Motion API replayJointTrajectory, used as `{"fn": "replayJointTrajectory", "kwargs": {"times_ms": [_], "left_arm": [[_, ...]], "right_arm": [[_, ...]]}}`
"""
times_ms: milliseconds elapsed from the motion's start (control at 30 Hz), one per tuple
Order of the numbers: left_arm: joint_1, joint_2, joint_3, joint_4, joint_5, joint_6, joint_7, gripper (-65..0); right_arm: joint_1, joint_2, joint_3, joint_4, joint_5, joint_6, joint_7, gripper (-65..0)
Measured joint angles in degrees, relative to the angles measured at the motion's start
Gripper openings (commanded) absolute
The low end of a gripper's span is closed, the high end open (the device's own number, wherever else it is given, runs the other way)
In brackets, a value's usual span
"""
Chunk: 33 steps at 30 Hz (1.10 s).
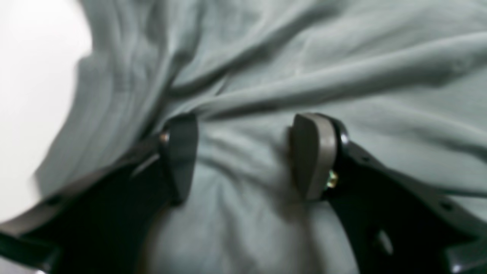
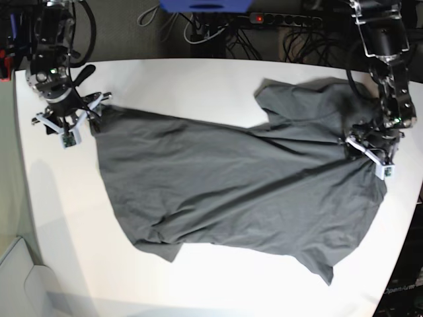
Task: Layout the t-shirt on the table in an organized manner, then fold the t-shirt properly
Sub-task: 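Regrasp the t-shirt with the left gripper near the shoulder, then pull the t-shirt taut with both grippers away from each other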
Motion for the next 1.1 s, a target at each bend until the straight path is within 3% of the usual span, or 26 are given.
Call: {"fn": "replayJointTrajectory", "kwargs": {"times_ms": [133, 333, 433, 567, 800, 1000, 1100], "left_arm": [[-3.10, -2.12, 0.00, 0.48, -0.04, 0.39, 0.04, -26.2], [-2.58, -1.33, 0.09, 9.40, -0.48, -0.04, 0.74, -26.1], [-1.38, -1.27, -0.11, 15.80, -0.76, -0.07, 6.88, -26.1], [-0.94, 0.11, -0.42, 20.81, -0.35, -0.07, 11.34, -26.1], [5.64, 2.73, 0.13, 16.70, 0.13, -0.07, 8.35, -26.1], [6.29, 2.71, 0.13, 11.43, -0.22, -0.07, 5.51, -26.1], [6.25, 2.73, 0.11, 6.91, -0.22, -0.28, 0.79, -26.1]], "right_arm": [[-1.05, 0.22, 1.11, 0.15, 0.02, 0.17, 0.52, -28.1], [-7.37, 0.24, 0.72, 5.57, -0.22, 0.83, -0.35, -28.1], [-8.00, 0.11, 0.96, 8.94, 0.44, 6.43, 0.90, -28.1], [-9.44, -2.40, 1.03, 9.84, -0.02, 9.62, -0.20, -28.1], [-9.66, -3.17, 1.27, 8.11, -0.02, 9.64, 0.02, -28.1], [-9.31, -3.19, 1.25, 4.37, -0.09, 9.62, 0.37, -28.1], [-8.17, -3.19, 1.25, 2.82, 0.00, 9.60, 0.72, -28.1]]}}
